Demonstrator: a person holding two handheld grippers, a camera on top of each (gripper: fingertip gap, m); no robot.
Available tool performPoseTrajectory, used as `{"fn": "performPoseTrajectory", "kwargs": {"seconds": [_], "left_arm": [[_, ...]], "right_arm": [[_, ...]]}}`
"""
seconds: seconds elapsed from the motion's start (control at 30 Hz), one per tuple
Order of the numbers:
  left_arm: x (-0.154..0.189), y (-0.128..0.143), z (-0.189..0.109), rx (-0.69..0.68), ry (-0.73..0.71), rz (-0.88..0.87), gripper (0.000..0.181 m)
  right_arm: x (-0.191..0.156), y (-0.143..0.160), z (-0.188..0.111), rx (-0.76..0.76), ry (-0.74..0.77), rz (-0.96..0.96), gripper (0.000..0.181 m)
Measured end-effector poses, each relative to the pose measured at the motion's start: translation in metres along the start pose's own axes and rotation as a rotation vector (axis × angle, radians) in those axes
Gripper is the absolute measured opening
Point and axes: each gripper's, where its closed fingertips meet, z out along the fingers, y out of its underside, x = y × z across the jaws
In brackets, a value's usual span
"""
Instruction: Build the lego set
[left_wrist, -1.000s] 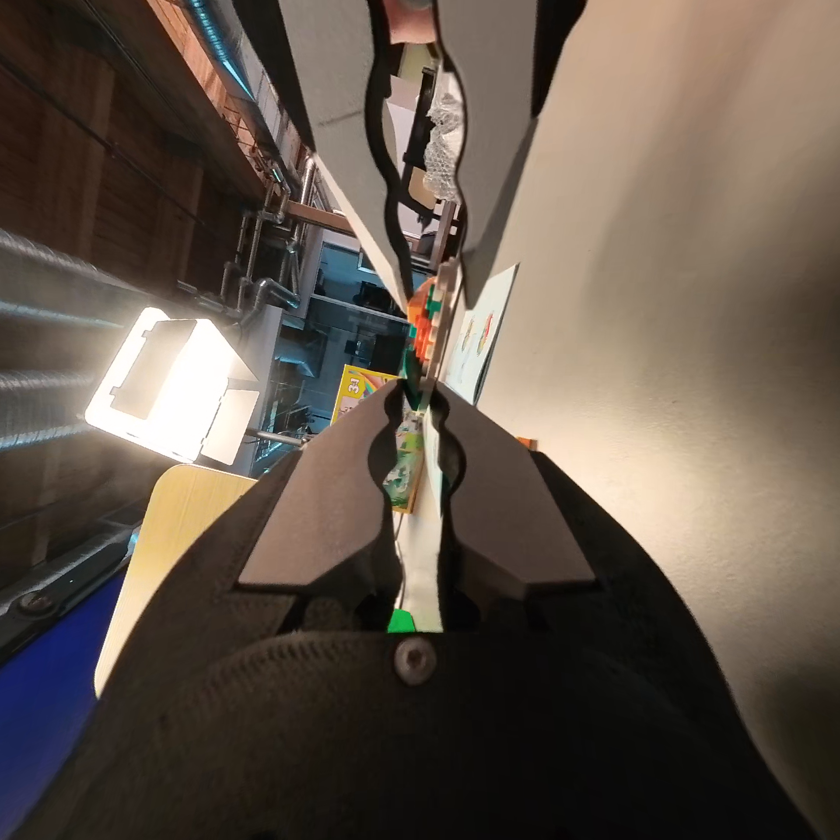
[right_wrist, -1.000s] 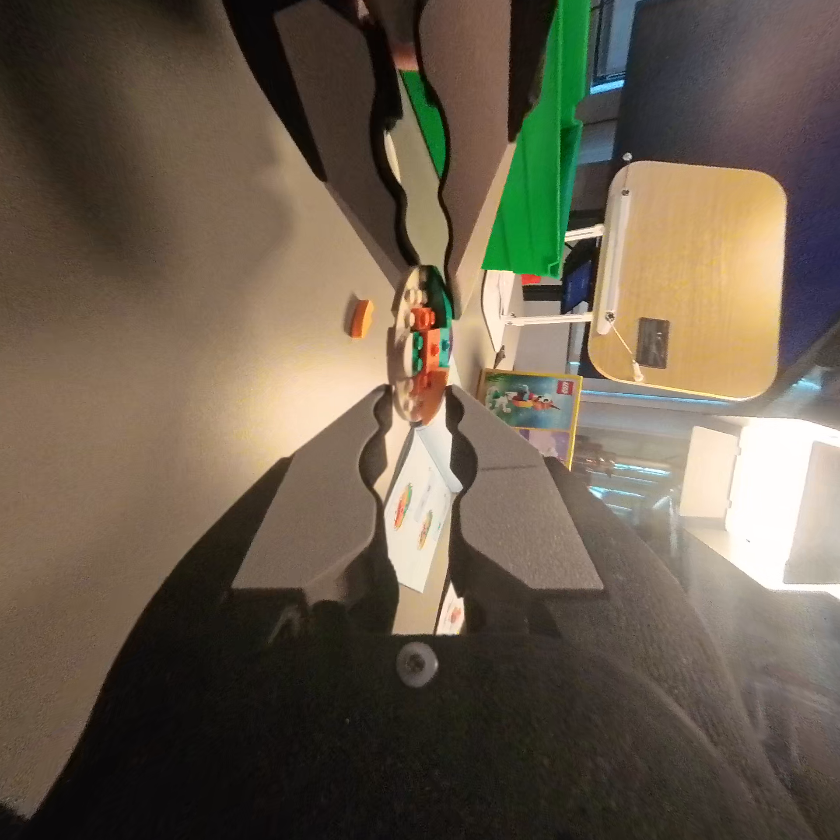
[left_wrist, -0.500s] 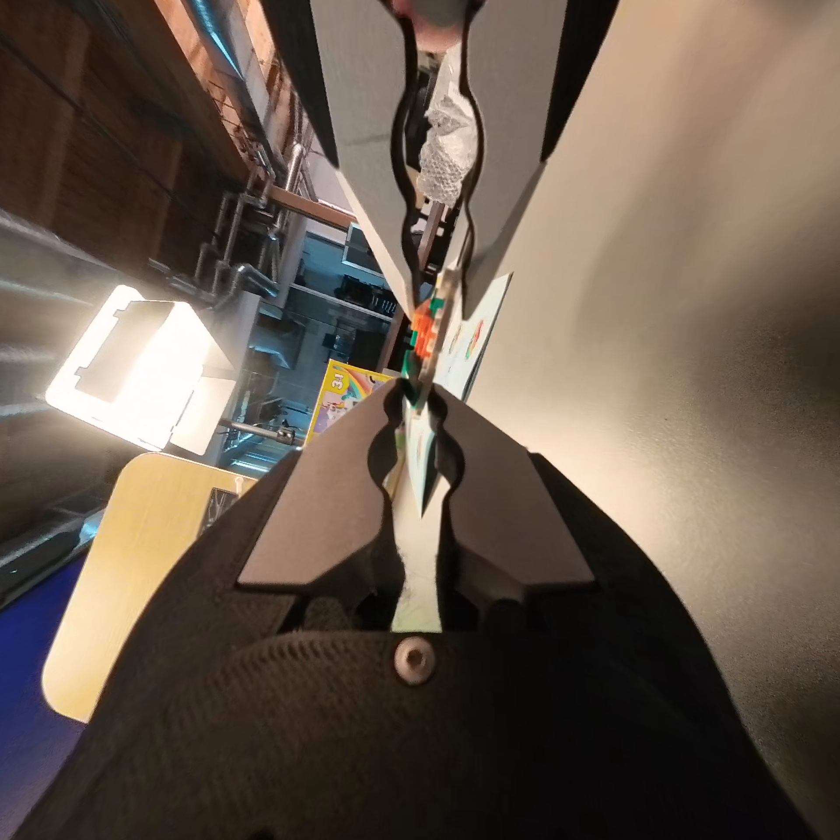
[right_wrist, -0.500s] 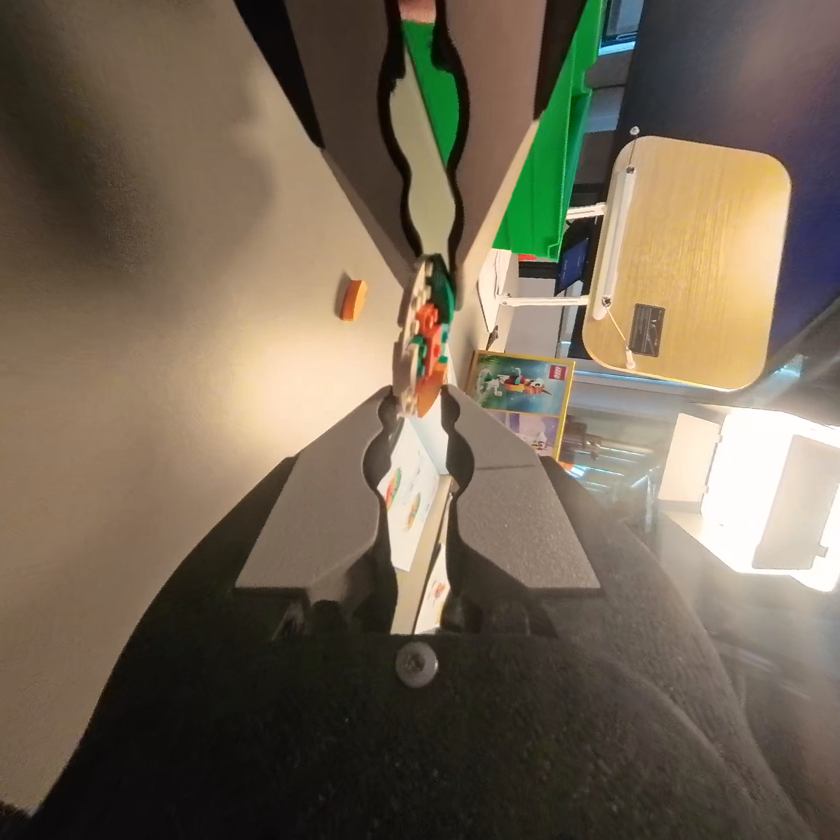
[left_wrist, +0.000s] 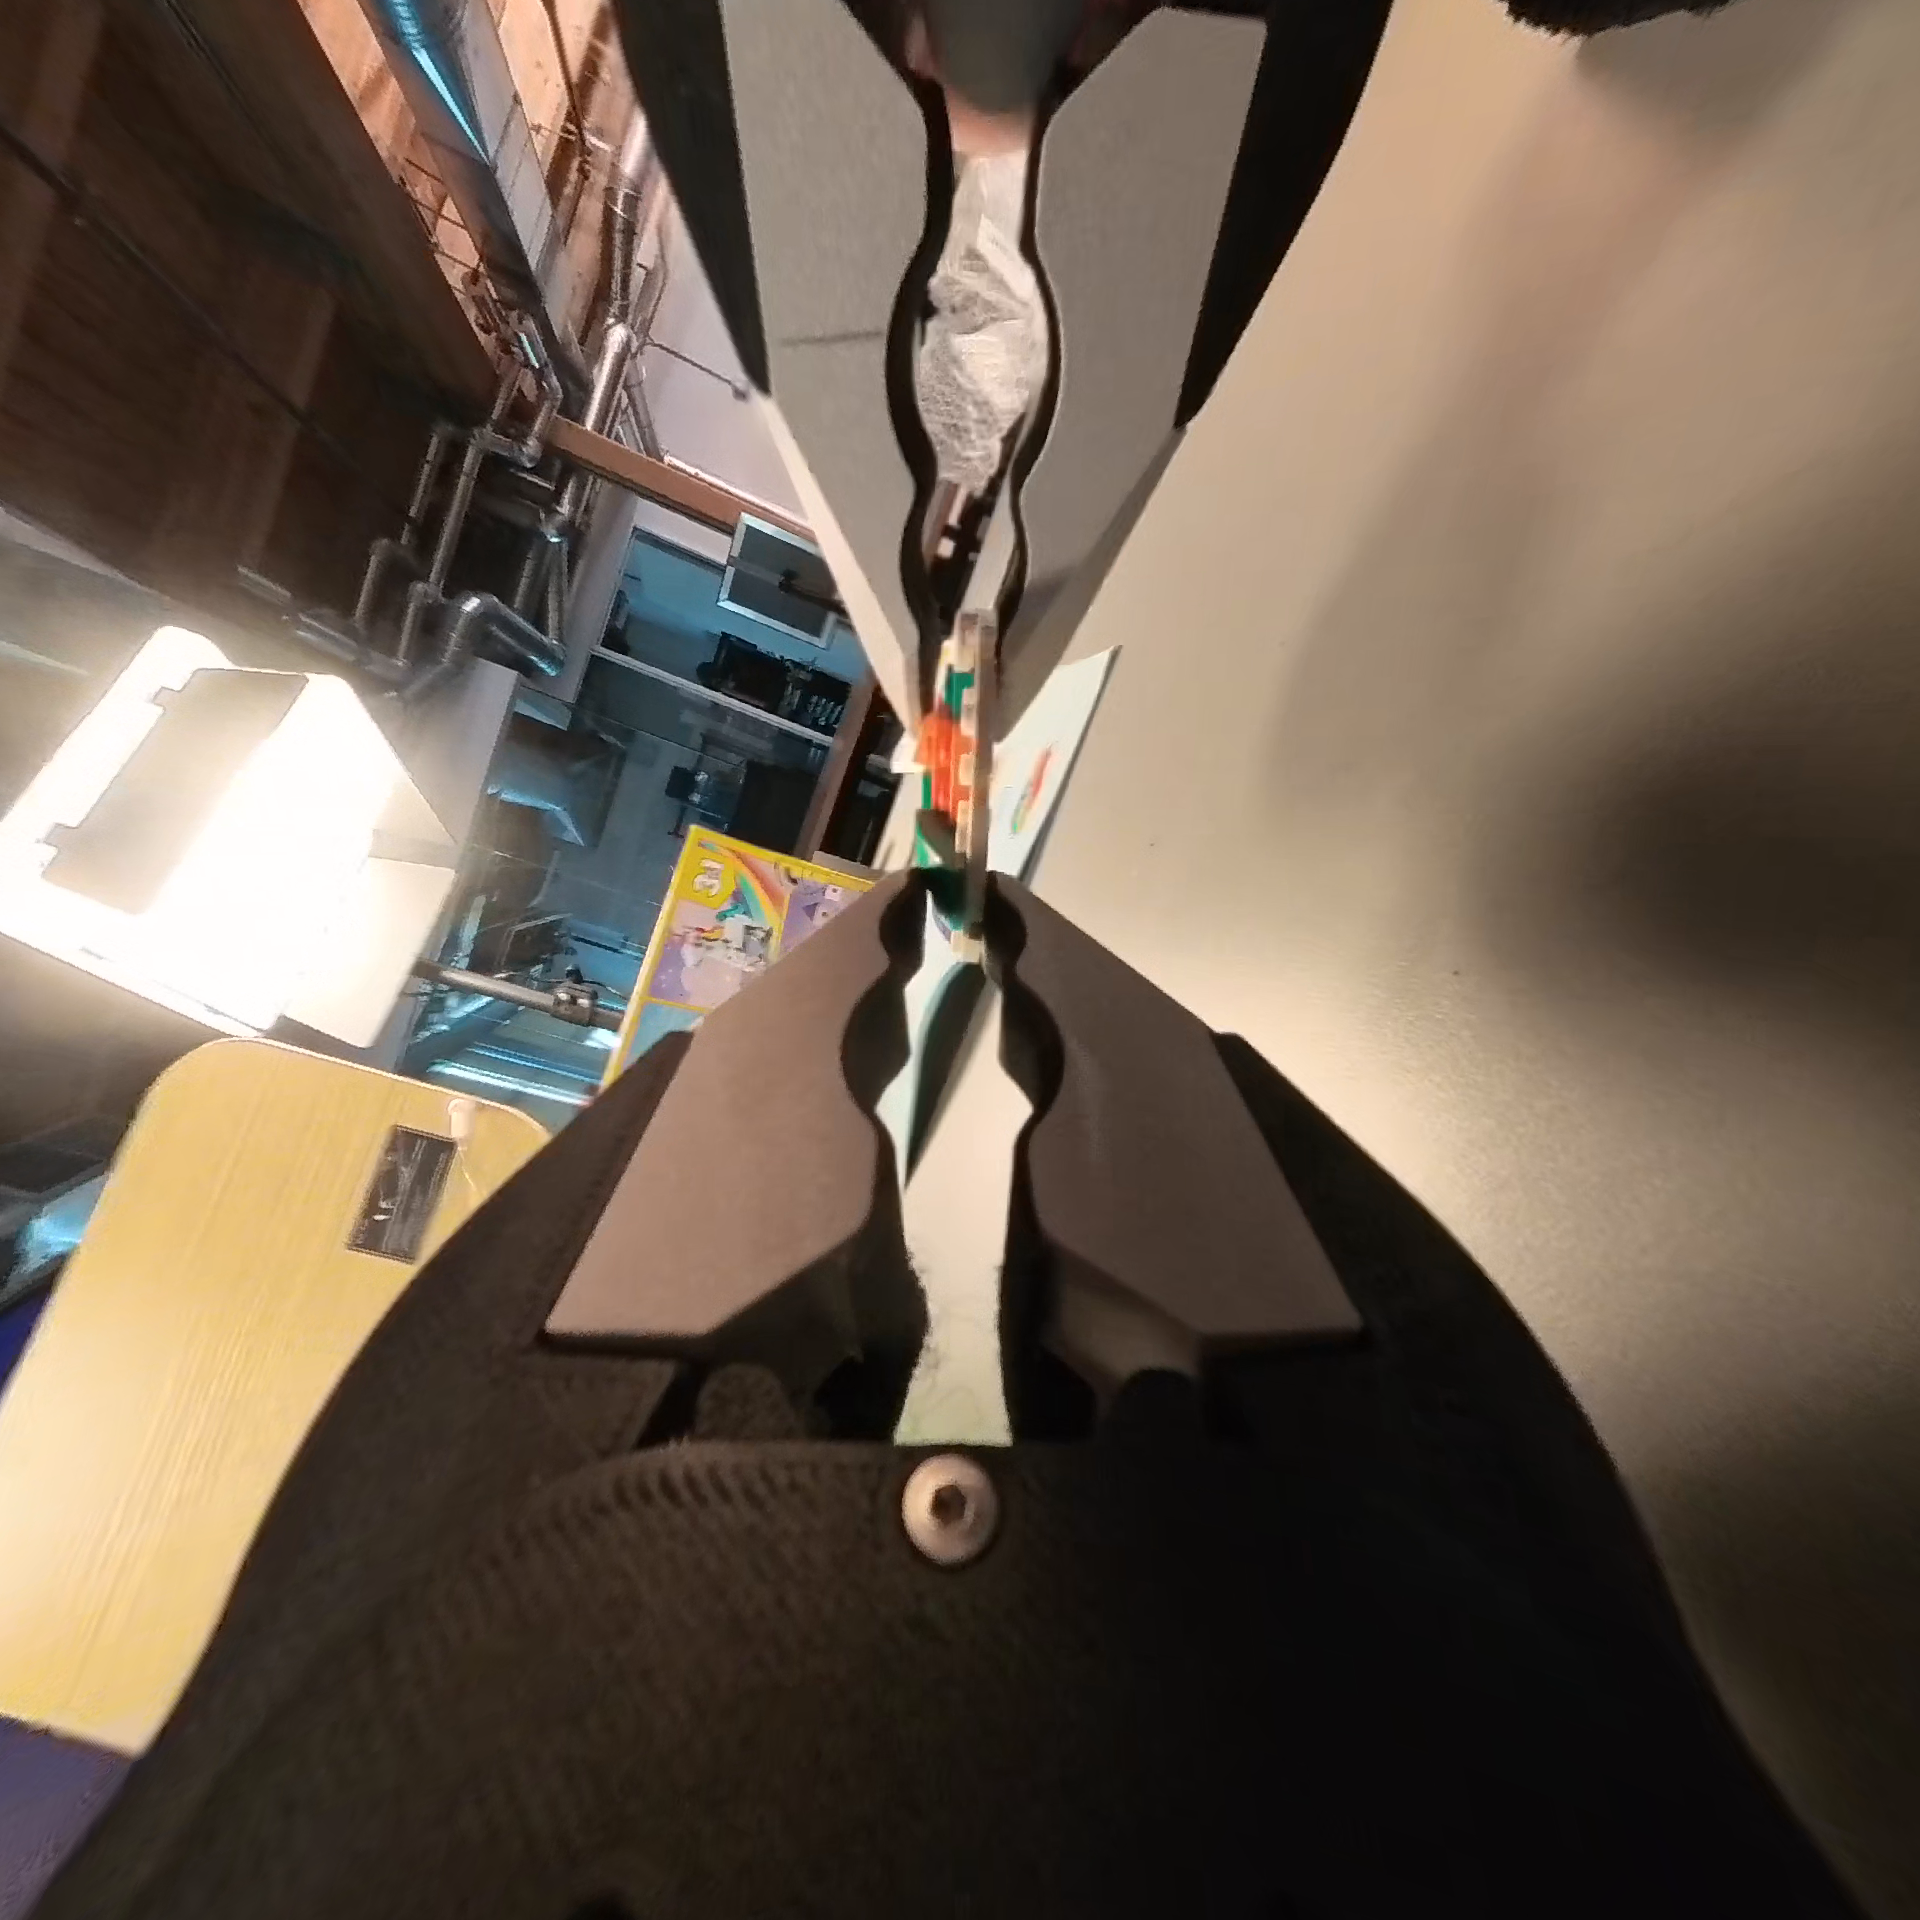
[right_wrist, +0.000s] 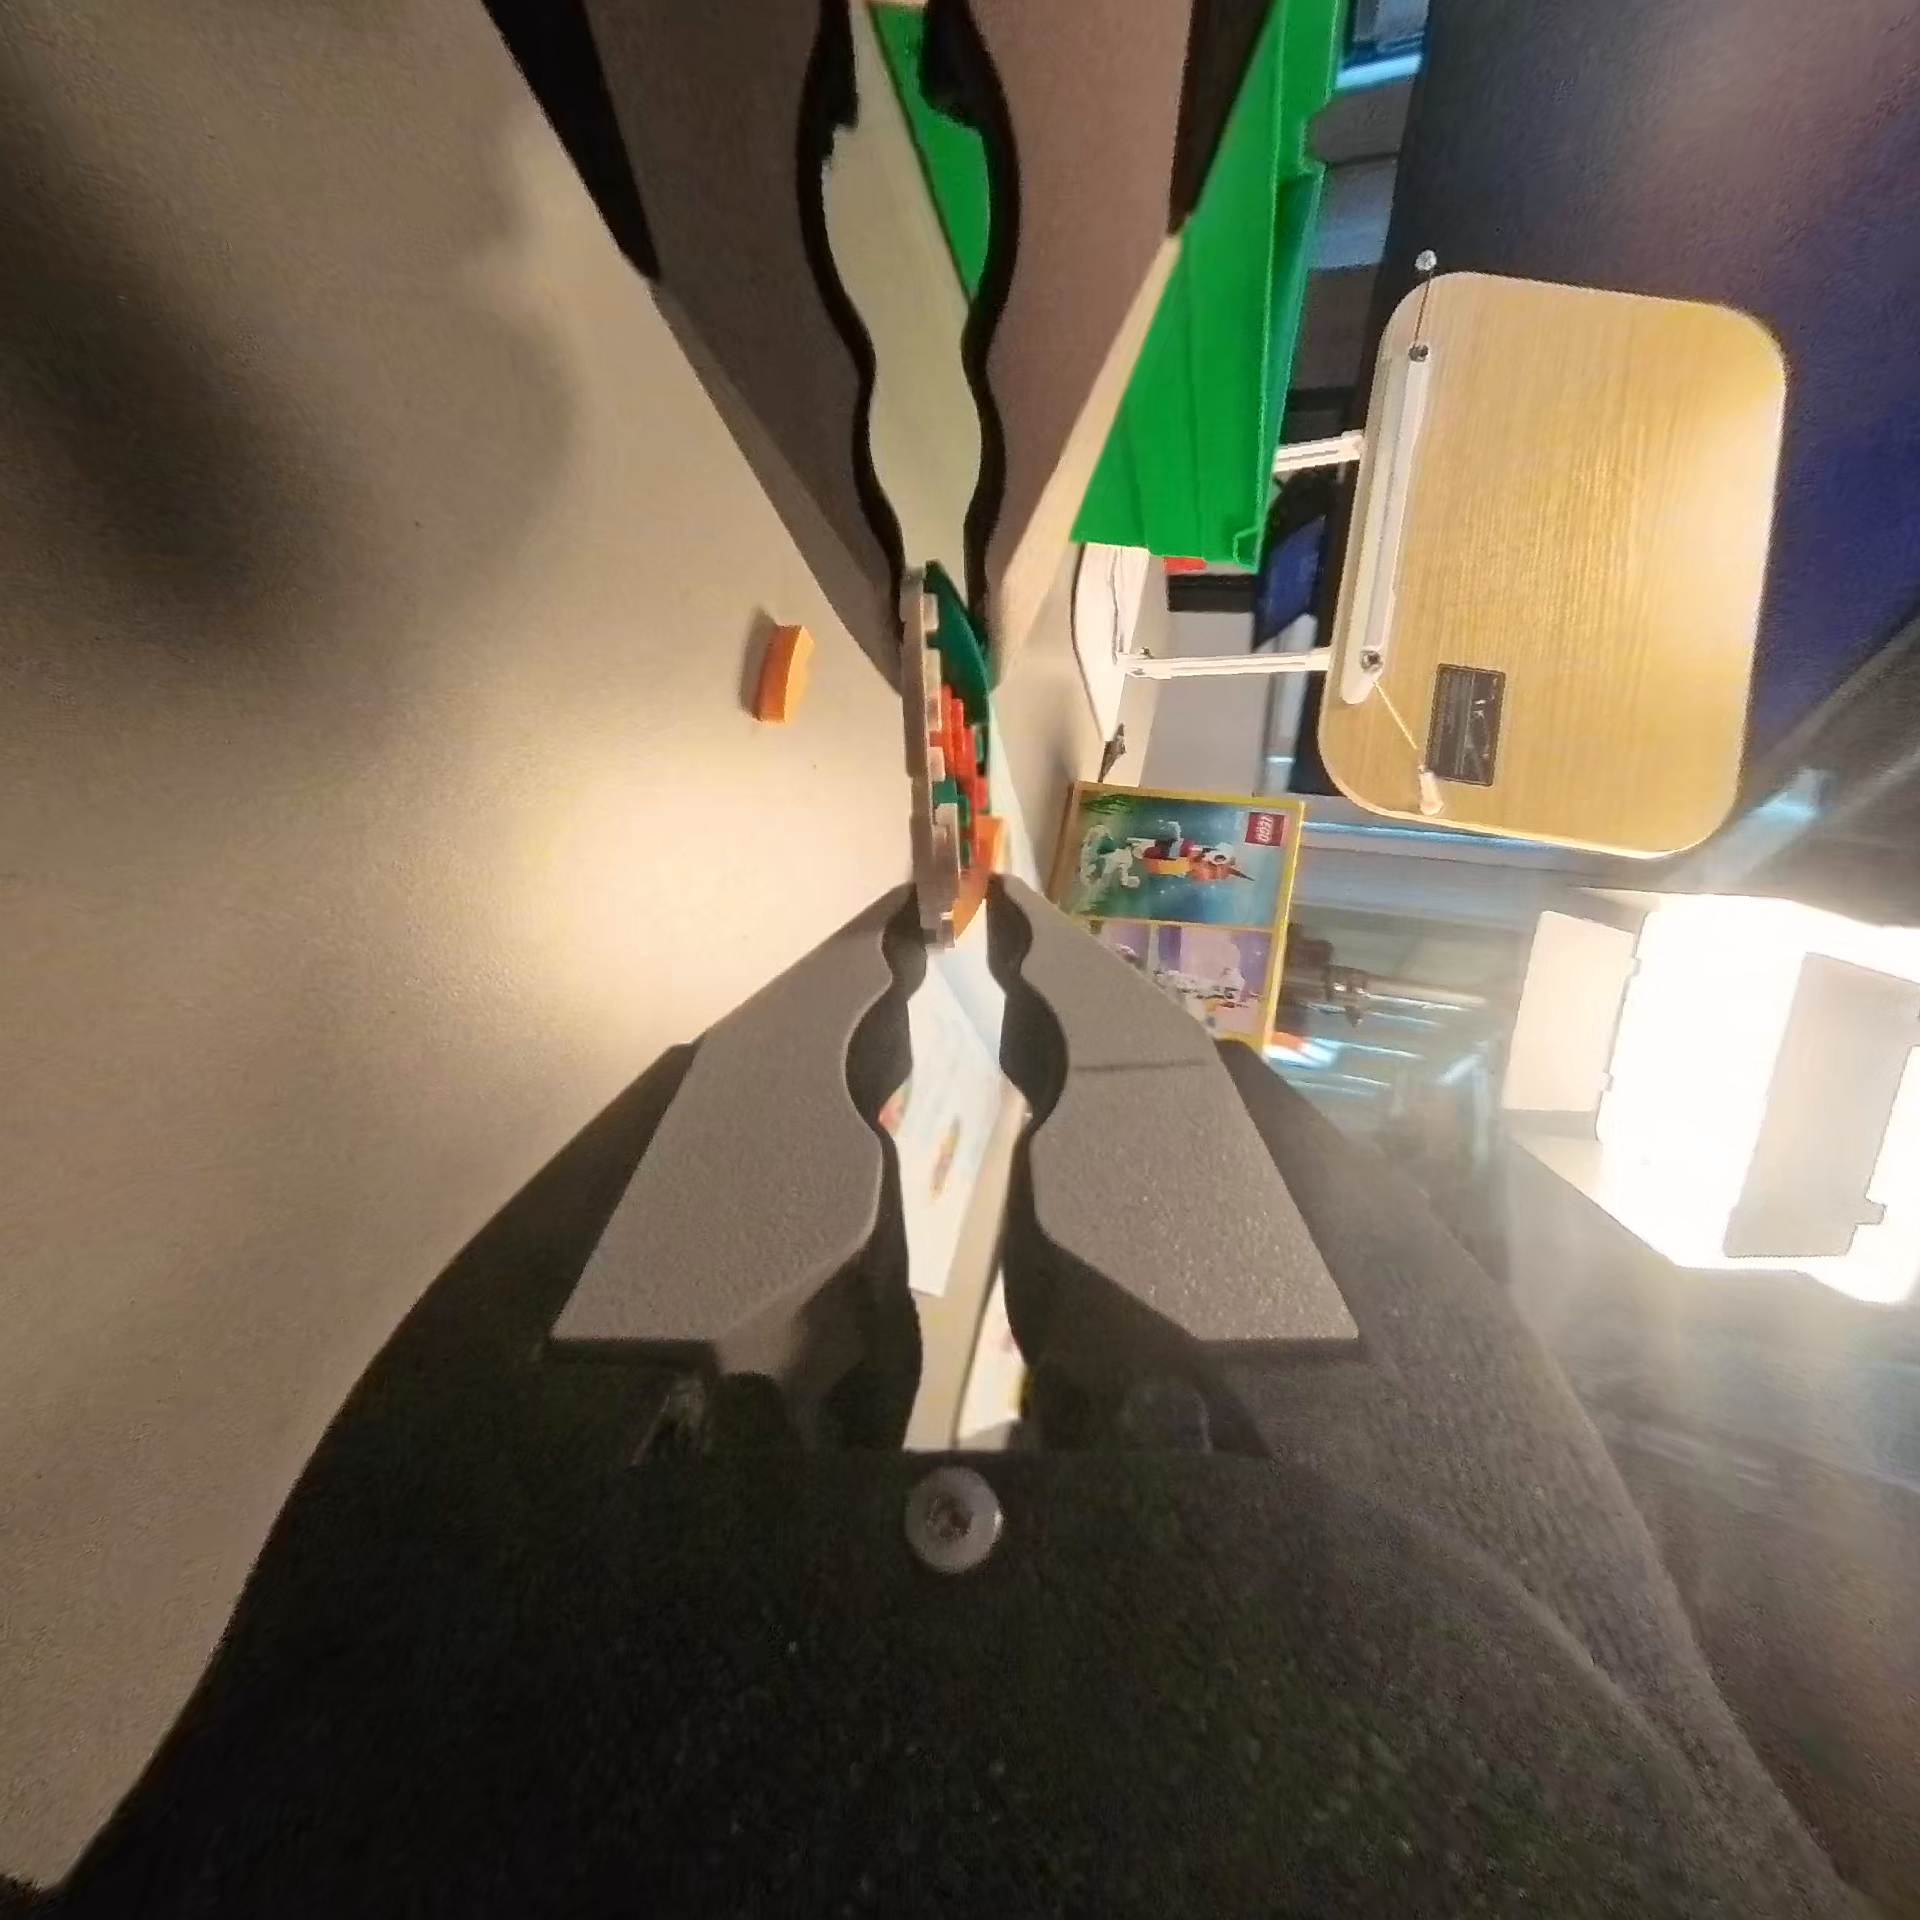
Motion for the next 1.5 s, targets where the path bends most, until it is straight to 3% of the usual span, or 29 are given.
{"fn": "performPoseTrajectory", "kwargs": {"seconds": [0.27, 0.43, 0.63, 0.8, 1.03, 1.23, 1.5], "left_arm": [[0.001, -0.003, 0.000, 0.015, 0.011, -0.021, 0.009], [0.002, -0.003, -0.001, 0.020, 0.016, -0.029, 0.009], [0.008, -0.004, -0.001, 0.018, 0.051, -0.019, 0.009], [0.003, -0.005, -0.001, 0.052, 0.072, -0.131, 0.009], [-0.007, -0.022, -0.013, 0.241, 0.157, -0.377, 0.009], [-0.019, -0.040, -0.032, 0.463, 0.296, -0.635, 0.009], [-0.023, -0.052, -0.045, 0.588, 0.384, -0.736, 0.008]], "right_arm": [[-0.004, 0.001, 0.002, 0.000, -0.024, 0.044, 0.013], [-0.001, 0.001, 0.003, -0.011, 0.030, -0.026, 0.012], [-0.007, 0.002, 0.002, -0.032, -0.031, -0.094, 0.011], [-0.007, -0.001, 0.003, 0.051, -0.123, 0.141, 0.013], [0.003, -0.023, -0.010, 0.222, -0.244, 0.385, 0.041], [0.025, -0.051, -0.037, 0.478, -0.320, 0.606, 0.024], [0.031, -0.062, -0.055, 0.600, -0.342, 0.677, 0.012]]}}
